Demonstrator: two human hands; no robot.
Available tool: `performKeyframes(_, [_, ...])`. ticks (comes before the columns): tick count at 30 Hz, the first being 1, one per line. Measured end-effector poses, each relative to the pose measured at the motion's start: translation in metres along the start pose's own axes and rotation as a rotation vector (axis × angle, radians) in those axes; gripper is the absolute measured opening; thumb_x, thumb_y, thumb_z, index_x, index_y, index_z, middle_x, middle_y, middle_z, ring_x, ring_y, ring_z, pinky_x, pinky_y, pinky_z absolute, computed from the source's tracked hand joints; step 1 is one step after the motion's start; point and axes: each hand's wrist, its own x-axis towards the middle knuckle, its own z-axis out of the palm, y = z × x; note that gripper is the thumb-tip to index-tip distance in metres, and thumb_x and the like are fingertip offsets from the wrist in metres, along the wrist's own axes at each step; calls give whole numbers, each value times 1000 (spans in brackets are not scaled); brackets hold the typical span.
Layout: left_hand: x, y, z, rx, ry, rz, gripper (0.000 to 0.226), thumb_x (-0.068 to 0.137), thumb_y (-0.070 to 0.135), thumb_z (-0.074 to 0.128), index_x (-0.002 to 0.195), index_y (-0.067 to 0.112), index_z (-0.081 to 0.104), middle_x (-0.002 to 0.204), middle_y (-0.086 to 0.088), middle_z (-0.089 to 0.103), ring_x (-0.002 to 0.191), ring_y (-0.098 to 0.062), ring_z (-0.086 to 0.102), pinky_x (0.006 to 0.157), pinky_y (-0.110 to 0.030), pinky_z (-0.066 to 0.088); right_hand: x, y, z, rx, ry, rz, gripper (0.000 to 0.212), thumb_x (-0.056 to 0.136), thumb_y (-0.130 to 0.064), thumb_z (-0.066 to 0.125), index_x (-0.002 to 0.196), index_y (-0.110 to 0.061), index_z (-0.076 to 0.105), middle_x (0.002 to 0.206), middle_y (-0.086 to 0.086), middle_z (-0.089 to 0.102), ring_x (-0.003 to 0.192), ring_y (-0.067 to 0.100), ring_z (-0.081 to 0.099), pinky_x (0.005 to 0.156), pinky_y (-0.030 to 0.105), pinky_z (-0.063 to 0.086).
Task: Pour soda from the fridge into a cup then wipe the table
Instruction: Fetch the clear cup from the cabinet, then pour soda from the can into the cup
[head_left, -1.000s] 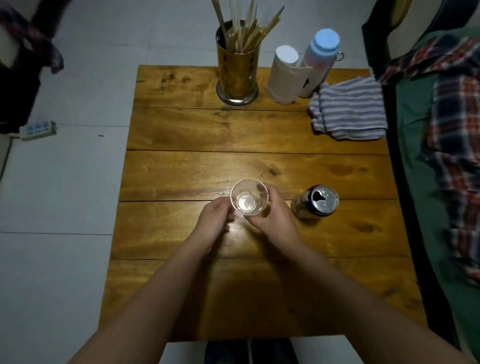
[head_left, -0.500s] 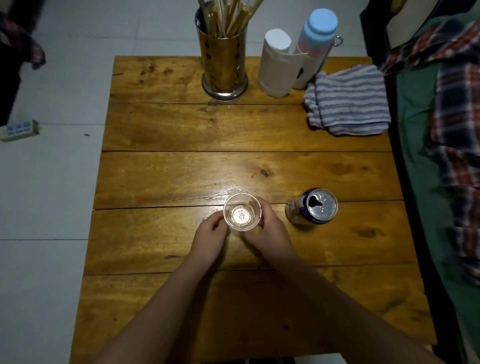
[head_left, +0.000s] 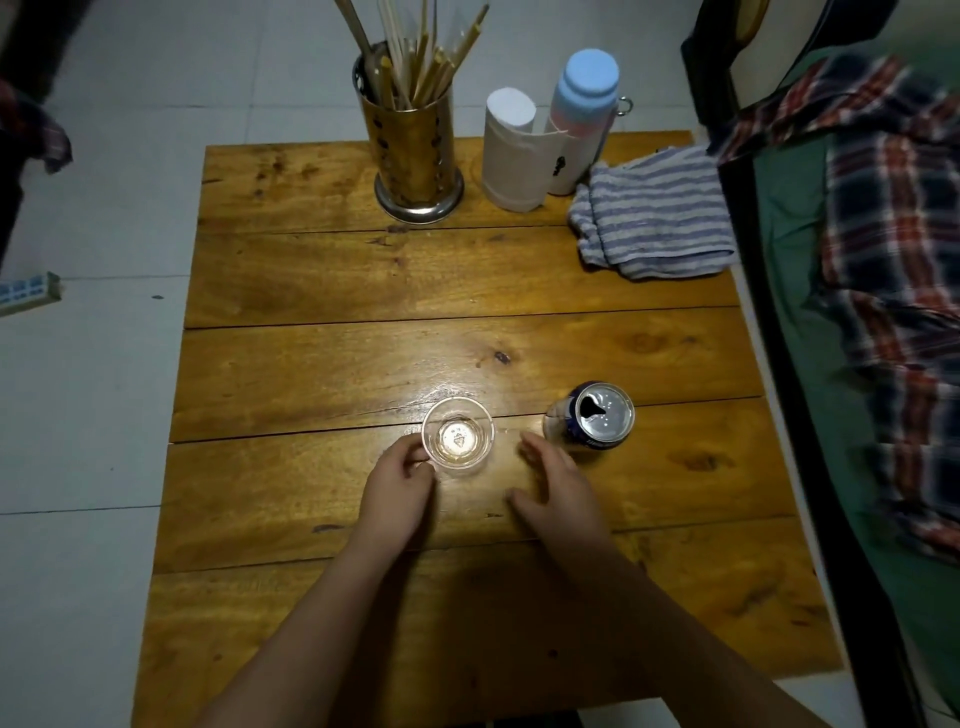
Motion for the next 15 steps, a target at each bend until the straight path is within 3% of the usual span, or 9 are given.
performKeyframes(3, [-7, -1, -2, 153, 35, 59, 37, 83, -2, 56, 118, 9, 56, 110, -7, 61, 95, -19, 57, 88, -32, 45, -25, 14, -16, 15, 81, 52, 32, 86, -18, 61, 118, -16, 53, 110, -7, 53, 98, 0, 48, 82, 8, 35])
performKeyframes(6, [-11, -3, 0, 208, 73, 94, 50, 76, 3, 68, 123, 10, 51, 120, -6, 58, 108, -18, 55, 94, -33, 45, -38, 27, -30, 87, 280, 144, 16, 84, -16, 64, 98, -15, 55, 89, -3, 53, 82, 12, 53, 69, 14, 41])
performKeyframes(8, [-12, -3, 3, 205, 86, 120, 63, 70, 7, 75, 126, 11, 47, 124, -5, 55, 115, -19, 52, 99, -34, 42, -35, 34, -35, 166, 369, 190, 25, 82, -12, 67, 102, -14, 52, 95, 4, 55, 87, 18, 55, 76, 25, 48])
performKeyframes(11, [-13, -2, 9, 153, 91, 136, 77, 65, 10, 82, 131, 12, 43, 129, -4, 51, 121, -18, 46, 105, -34, 37, -22, 36, -40, 282, 372, 225, 60, 75, -11, 73, 127, -16, 42, 118, 5, 52, 106, 19, 53, 93, 36, 47])
performKeyframes(15, [-12, 1, 16, 67, 93, 165, 84, 61, 13, 85, 132, 16, 42, 126, 3, 50, 119, -13, 43, 101, -28, 34, -1, 26, -42, 375, 353, 179, 90, 67, -7, 79, 140, -18, 29, 138, 0, 41, 121, 10, 42, 104, 28, 37])
